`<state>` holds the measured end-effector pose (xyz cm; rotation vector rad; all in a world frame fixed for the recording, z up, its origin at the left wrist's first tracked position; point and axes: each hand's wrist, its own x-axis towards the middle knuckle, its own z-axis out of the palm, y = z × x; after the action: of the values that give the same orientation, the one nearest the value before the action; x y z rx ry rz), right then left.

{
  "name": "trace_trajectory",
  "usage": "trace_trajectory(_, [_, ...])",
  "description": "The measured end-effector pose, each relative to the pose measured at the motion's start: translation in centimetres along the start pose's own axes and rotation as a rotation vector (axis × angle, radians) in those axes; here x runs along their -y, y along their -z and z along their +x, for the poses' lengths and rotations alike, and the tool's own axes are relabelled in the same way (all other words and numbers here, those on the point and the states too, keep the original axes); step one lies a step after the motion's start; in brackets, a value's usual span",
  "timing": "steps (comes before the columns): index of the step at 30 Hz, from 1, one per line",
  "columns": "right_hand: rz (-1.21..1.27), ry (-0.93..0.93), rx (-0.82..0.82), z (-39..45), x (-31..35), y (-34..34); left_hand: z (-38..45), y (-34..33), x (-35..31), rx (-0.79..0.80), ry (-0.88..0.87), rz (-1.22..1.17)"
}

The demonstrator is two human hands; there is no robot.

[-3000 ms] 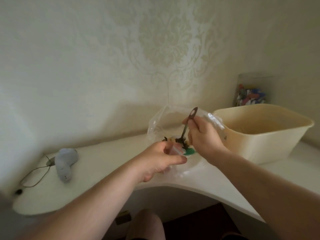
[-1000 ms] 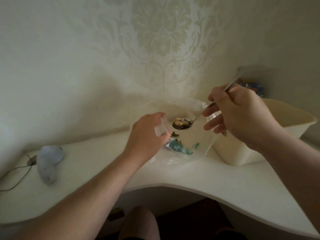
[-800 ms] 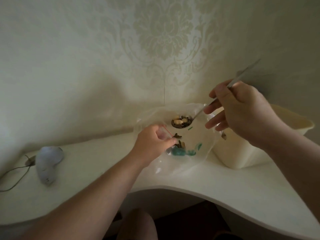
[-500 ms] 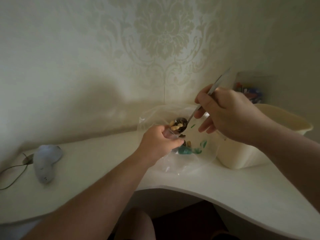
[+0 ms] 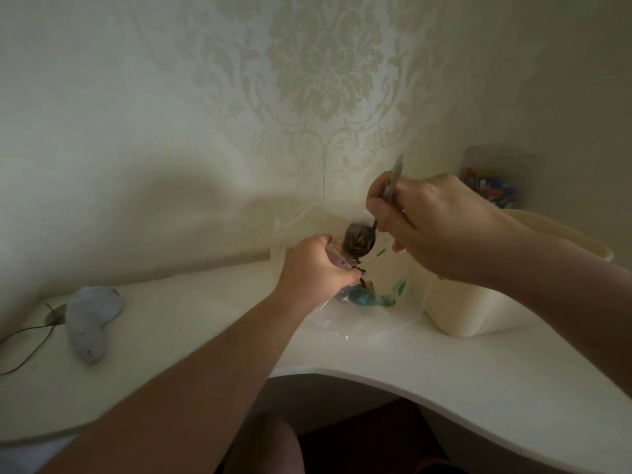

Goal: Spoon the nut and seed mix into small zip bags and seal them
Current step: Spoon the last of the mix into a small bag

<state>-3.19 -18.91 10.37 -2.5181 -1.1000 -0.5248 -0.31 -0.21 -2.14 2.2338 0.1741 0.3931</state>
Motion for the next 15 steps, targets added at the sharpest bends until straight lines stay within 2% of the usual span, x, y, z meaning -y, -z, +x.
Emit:
trace_trajectory(8, [-0.037, 0.081, -0.02, 0.37, -0.63, 0.01, 0.13, -0.62, -0.76, -0.075, -0.043, -0.038])
trace_trajectory(15, [-0.082, 0.189, -0.14, -0.19, -0.96, -0.67, 0.38, -0.84, -1.18, -0.091, -0.008, -0.169])
